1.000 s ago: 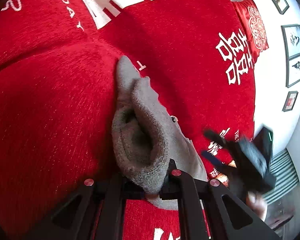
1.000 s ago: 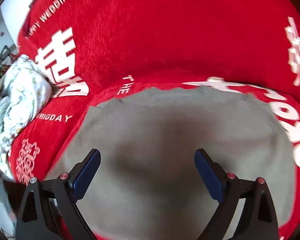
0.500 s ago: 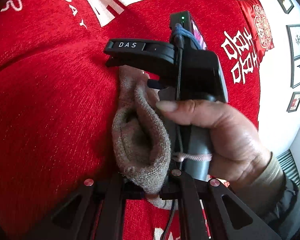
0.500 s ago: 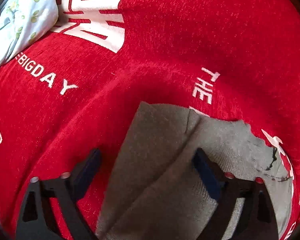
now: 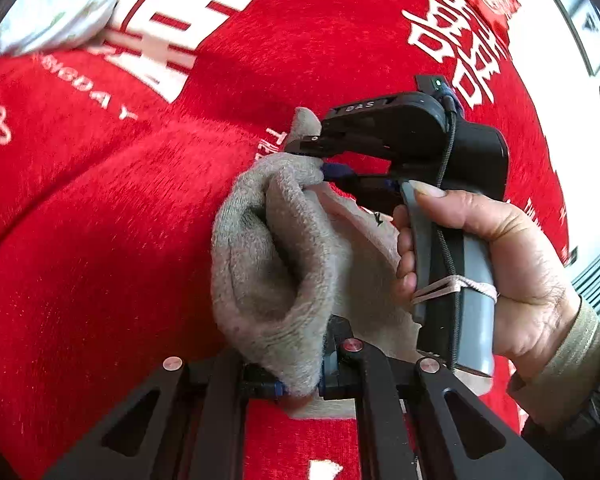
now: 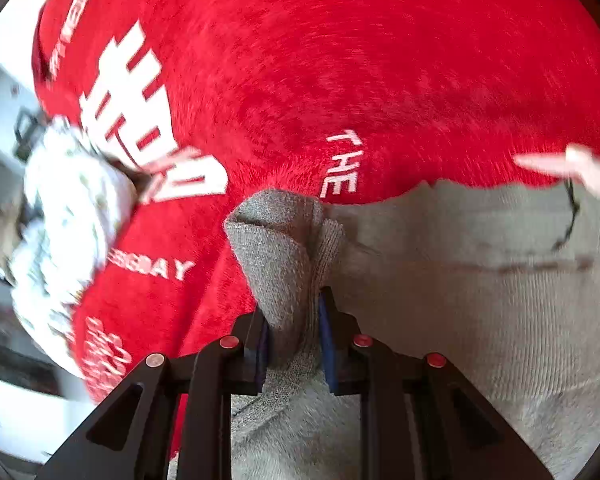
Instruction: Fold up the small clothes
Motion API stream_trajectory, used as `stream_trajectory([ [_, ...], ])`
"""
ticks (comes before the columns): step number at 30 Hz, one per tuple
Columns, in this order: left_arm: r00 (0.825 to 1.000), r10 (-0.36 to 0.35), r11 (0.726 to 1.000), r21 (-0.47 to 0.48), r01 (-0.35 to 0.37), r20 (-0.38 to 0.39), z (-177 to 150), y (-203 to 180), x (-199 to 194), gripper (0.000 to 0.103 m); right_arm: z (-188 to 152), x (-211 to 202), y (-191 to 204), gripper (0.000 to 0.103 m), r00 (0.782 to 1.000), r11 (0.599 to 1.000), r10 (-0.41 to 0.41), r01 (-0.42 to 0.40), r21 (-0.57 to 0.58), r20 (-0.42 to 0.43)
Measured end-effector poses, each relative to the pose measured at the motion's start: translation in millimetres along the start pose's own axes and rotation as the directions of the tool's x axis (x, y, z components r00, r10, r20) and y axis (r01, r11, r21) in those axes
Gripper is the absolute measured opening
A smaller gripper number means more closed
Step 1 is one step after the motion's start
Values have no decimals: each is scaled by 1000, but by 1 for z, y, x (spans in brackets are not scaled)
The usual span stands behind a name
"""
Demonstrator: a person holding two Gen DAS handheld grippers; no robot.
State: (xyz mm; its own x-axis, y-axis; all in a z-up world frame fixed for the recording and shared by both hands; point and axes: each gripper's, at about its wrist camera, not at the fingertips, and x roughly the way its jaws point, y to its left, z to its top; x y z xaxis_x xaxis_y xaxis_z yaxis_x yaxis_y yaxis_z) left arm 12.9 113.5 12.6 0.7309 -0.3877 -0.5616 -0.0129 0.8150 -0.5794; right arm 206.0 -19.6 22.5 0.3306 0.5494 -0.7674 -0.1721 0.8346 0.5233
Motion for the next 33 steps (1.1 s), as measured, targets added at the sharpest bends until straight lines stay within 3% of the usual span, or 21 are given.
stream_trajectory([
  [5,999,45,992,116,-46,15,-7,-34,-5,11,-2,-28,-30,23,983,975,169,-177,134,68],
  [11,998,59,977,206,-60,12,-15,-71,-9,11,-2,-56,-57,23,952,931,272,-297,210,139],
  [20,998,30,963,268,-13,-60,-18,-118,11,11,-5,-90,-113,23,919,867,339,-388,312,201],
  [28,993,37,959,283,-5,-108,-20,-138,27,11,-4,-107,-143,23,874,805,413,-481,346,255],
  [33,991,33,951,311,8,-128,-21,-152,34,11,-7,-116,-166,23,858,779,425,-509,367,288],
])
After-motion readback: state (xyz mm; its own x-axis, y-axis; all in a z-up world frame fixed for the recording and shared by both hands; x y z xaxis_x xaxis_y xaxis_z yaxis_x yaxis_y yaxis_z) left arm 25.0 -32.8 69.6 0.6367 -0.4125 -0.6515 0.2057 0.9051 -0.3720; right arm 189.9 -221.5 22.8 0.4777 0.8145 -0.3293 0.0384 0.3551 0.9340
